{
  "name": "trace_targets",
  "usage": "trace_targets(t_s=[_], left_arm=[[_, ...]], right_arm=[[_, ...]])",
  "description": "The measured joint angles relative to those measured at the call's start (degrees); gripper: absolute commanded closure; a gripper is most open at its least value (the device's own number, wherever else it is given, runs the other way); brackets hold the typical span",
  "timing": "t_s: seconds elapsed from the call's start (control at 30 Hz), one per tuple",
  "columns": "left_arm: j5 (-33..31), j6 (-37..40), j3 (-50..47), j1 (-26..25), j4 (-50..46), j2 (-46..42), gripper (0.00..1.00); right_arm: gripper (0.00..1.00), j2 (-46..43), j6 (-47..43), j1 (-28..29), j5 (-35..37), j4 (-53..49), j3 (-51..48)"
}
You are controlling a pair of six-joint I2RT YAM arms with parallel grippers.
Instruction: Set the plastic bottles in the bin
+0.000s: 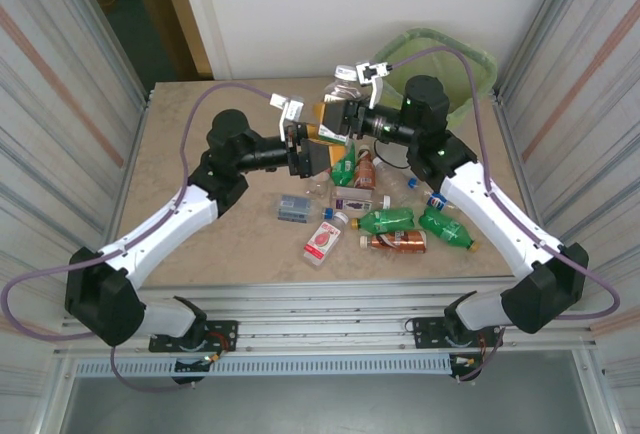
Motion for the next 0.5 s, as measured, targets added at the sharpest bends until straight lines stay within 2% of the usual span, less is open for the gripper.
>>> trace_targets(t_s=[0.23, 0.5], left_arm=[[-7.50, 5.25, -4.26, 0.02, -4.92, -6.29, 0.01], [-19.21, 12.50, -10.64, 0.04, -10.16, -16.09, 0.01]], right_arm=[[0.65, -1.05, -1.36, -5.53, 6.91, -7.58, 5.95], [0.64, 0.02, -1.46, -17.81, 12.55, -13.94, 12.70]])
